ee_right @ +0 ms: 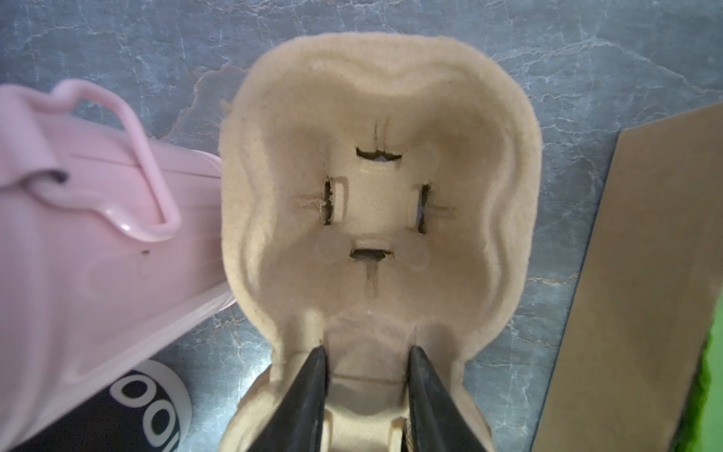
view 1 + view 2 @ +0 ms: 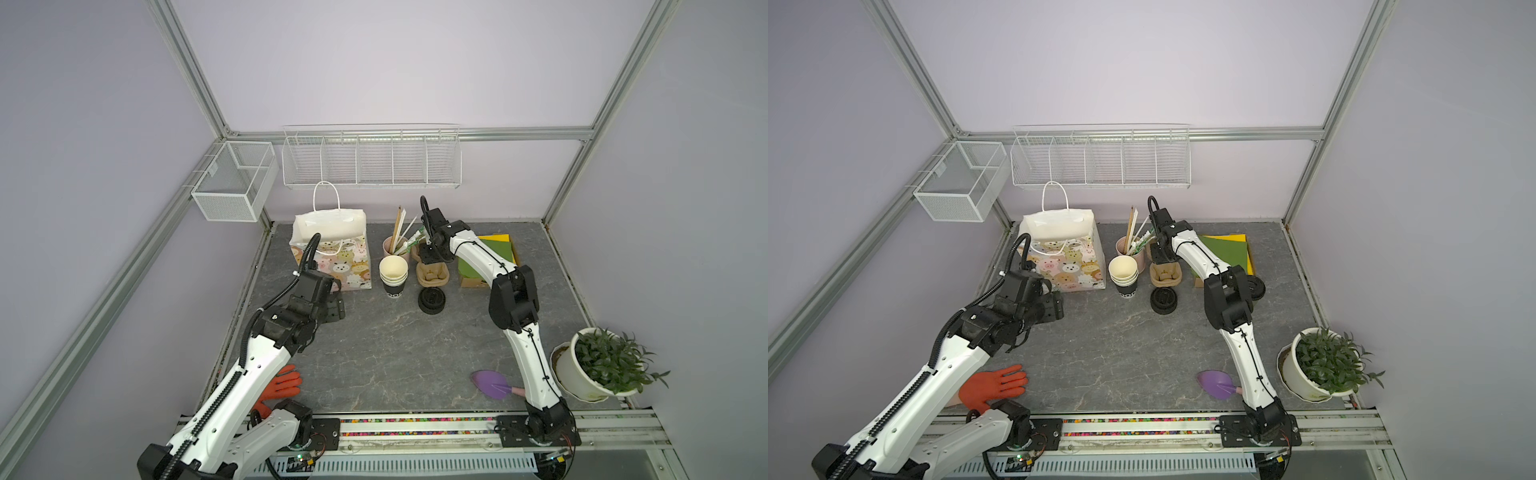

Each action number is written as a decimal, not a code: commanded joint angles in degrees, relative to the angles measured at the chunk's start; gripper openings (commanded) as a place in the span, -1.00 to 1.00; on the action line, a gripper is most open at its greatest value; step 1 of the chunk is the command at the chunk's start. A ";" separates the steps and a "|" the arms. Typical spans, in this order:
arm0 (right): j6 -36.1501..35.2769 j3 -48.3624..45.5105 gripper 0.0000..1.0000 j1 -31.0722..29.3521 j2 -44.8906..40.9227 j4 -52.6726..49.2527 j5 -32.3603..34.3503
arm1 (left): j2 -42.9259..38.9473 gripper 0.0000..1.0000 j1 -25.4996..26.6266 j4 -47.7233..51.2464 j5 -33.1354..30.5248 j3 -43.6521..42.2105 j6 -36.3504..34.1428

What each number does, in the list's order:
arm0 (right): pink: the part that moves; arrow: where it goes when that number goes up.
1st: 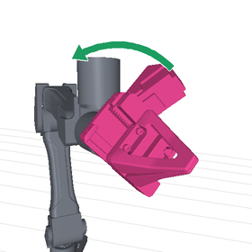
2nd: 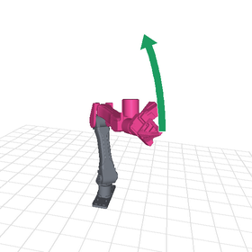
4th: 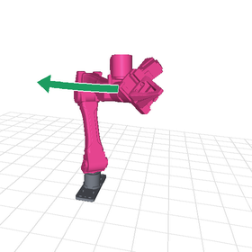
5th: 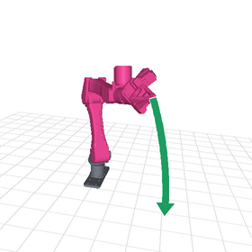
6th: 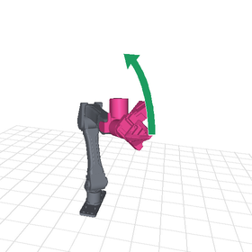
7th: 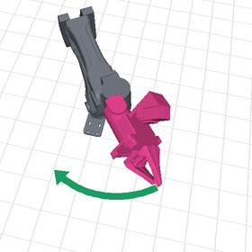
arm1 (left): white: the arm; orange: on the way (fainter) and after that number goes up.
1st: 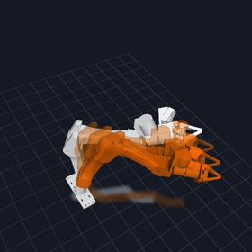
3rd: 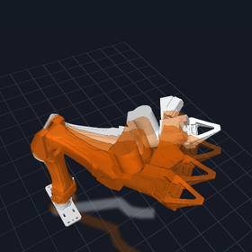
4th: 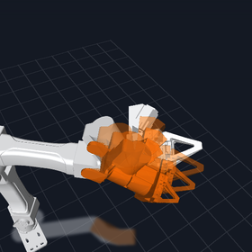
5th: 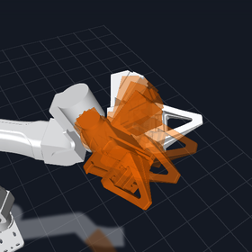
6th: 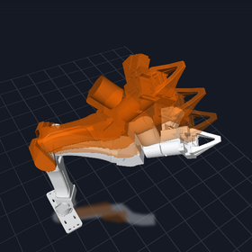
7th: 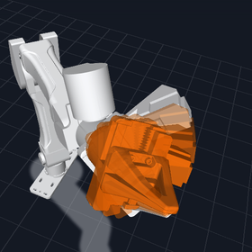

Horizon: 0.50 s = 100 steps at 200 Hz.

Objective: Pack the takeout coffee
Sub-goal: 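Lift the pulp cup carrier with the right gripper and set it nearer the robot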

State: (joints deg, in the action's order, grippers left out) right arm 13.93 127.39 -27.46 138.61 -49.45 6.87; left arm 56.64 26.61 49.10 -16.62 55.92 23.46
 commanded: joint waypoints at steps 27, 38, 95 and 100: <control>0.56 0.40 -0.34 0.27 -1.31 -1.70 0.72 | 0.09 0.59 -0.68 -0.06 0.30 -0.55 -0.61; 0.60 0.31 -0.35 0.26 -1.66 -1.66 0.83 | 0.18 0.59 -0.67 -0.11 0.49 -0.55 -0.61; 1.05 -0.80 -0.36 0.12 -4.45 -1.80 1.30 | 0.20 0.59 -0.85 -0.15 0.62 -0.55 -0.61; 1.05 -0.95 -0.36 0.09 -4.78 -1.75 1.30 | 0.24 0.59 -0.89 -0.15 0.63 -0.55 -0.61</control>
State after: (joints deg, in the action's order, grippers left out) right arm 14.57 127.39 -27.46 138.10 -49.74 7.31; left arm 56.64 26.20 49.08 -16.45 55.92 23.46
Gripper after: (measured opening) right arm 0.323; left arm 0.796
